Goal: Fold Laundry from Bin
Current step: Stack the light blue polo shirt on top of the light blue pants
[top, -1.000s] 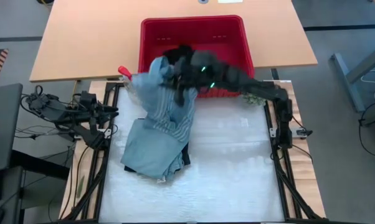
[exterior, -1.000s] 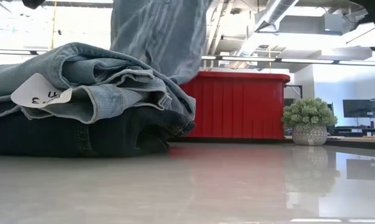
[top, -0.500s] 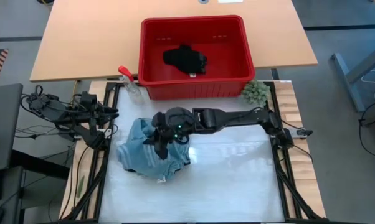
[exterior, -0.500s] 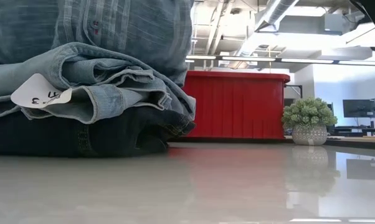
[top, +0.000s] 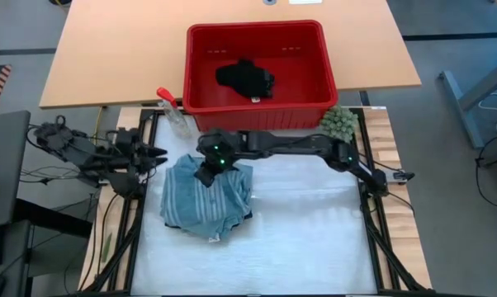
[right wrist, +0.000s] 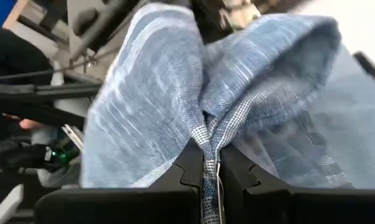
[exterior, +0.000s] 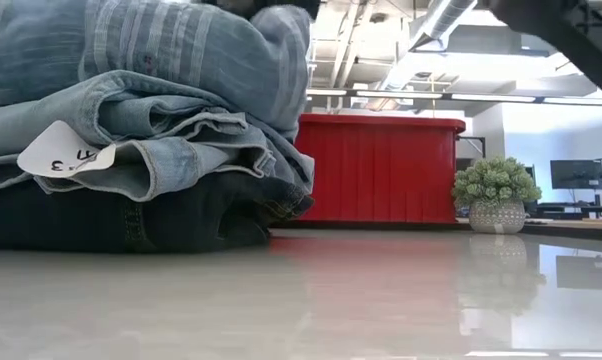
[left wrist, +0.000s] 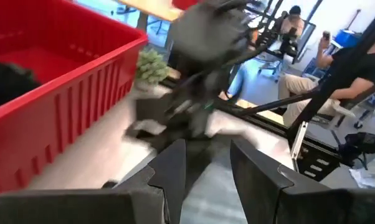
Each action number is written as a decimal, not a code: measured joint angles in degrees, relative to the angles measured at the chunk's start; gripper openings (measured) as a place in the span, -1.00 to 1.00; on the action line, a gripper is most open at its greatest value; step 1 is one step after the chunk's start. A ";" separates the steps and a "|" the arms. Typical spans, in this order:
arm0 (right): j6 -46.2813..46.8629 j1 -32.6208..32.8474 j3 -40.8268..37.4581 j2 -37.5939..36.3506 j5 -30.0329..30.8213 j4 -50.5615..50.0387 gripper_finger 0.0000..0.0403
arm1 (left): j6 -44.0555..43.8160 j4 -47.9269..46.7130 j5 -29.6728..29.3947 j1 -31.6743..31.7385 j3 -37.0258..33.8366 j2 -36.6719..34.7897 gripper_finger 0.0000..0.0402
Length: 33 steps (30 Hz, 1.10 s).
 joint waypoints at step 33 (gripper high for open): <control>-23.29 -4.11 0.13 -10.53 1.85 -16.36 0.20 | -17.90 -11.81 0.20 10.76 -9.05 25.88 -0.43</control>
